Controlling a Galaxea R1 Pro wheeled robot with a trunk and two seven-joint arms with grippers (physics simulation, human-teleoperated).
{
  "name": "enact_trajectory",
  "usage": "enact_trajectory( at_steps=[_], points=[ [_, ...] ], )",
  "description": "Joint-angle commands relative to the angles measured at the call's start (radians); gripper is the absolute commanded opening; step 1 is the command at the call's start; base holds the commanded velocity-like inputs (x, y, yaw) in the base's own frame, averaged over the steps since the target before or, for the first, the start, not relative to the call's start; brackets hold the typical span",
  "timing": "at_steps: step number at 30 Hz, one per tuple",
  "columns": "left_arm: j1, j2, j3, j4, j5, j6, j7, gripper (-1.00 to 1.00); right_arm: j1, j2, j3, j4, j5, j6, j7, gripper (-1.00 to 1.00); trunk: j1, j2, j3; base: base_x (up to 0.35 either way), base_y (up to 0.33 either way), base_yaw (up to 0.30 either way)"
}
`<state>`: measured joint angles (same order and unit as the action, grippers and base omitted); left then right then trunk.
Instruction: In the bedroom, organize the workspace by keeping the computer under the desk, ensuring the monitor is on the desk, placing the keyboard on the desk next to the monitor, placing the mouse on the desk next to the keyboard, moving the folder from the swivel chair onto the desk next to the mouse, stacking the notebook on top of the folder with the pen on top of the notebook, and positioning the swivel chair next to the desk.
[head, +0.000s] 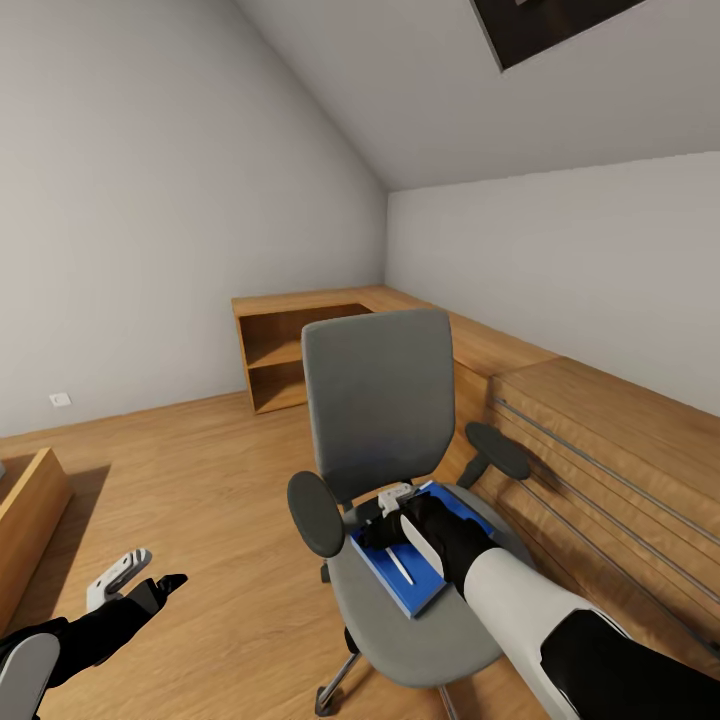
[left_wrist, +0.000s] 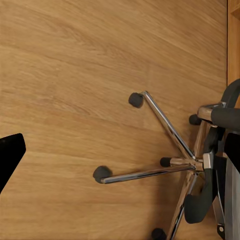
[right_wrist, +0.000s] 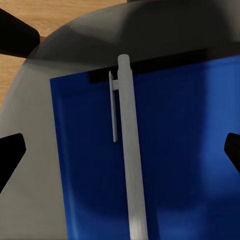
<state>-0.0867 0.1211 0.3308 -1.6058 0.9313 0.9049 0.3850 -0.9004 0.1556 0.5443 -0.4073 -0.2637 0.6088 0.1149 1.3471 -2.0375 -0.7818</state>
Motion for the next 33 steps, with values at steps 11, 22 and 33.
enact_trajectory(
  at_steps=[11,22,33],
  points=[
    [-0.001,0.0,0.001,-0.001,0.011,0.003,0.009,1.0,-0.001,0.0,0.007,-0.001,-0.003,0.007,-0.015,1.0,0.0,0.0,-0.001,0.0,0.0,0.0],
    [-0.001,0.0,0.001,-0.002,0.011,0.003,0.009,1.0,-0.001,0.002,0.007,-0.001,-0.002,0.008,-0.068,1.0,0.0,0.0,-0.001,0.0,0.0,0.0],
    [-0.001,0.0,0.001,-0.001,0.011,0.003,0.009,1.0,-0.001,0.002,0.008,-0.001,-0.002,0.008,-0.081,1.0,0.0,0.0,-0.001,0.0,0.0,0.0]
  ],
)
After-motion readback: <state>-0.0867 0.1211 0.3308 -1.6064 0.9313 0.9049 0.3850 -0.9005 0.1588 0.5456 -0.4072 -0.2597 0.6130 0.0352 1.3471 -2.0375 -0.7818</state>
